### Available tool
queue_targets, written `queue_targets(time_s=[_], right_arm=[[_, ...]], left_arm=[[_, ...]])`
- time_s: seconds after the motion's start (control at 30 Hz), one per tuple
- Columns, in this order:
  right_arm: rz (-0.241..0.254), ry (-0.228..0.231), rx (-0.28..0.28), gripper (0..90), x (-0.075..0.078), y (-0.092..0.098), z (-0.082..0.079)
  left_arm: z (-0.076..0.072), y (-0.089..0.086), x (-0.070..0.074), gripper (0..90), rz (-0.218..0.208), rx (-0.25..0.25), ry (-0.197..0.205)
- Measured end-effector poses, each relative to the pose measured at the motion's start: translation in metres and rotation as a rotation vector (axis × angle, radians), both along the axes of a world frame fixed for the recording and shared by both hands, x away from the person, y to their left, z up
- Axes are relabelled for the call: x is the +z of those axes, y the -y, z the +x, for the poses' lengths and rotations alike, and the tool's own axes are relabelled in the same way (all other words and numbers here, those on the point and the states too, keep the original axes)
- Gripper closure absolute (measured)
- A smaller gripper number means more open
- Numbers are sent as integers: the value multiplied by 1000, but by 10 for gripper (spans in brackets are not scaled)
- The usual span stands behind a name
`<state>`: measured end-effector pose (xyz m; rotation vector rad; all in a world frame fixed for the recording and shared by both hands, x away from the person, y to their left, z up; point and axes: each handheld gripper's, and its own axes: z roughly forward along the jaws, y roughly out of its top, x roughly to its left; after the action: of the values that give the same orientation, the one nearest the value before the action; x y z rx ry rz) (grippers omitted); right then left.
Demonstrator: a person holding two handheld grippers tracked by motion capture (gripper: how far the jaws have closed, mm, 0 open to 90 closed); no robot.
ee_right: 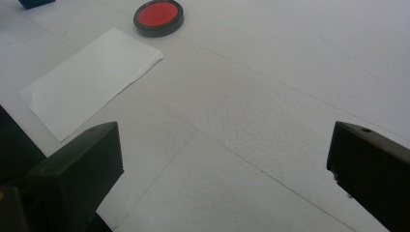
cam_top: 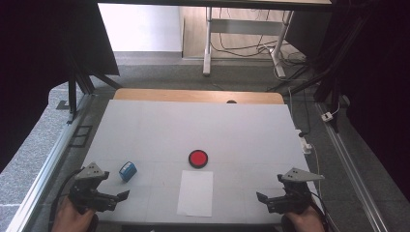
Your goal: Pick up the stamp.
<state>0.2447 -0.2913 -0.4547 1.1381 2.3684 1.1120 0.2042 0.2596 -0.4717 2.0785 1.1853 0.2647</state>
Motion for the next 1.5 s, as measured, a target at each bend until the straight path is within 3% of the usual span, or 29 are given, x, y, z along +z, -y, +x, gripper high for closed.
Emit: queue_targets(time_s=[0.37,0.67,1.07,1.23,1.5], right_arm=[[3,-5,7,0,-1,0,1],[2,-10,10,0,-1,-1,1],[-6,-11,15,0,-1,-2,2],[-7,-12,17,0,-1,-2,1],[-10,-11,18,0,-1,-2,1]], left_arm=[[12,0,-3,0,-6,-13,22],[26,-1,-8,0,13,18,29],[50,-3,-15,0,40,51,-2],[60,-1,-17,0,72,66,-7],[73,-1,-24,0,117,34,-37]])
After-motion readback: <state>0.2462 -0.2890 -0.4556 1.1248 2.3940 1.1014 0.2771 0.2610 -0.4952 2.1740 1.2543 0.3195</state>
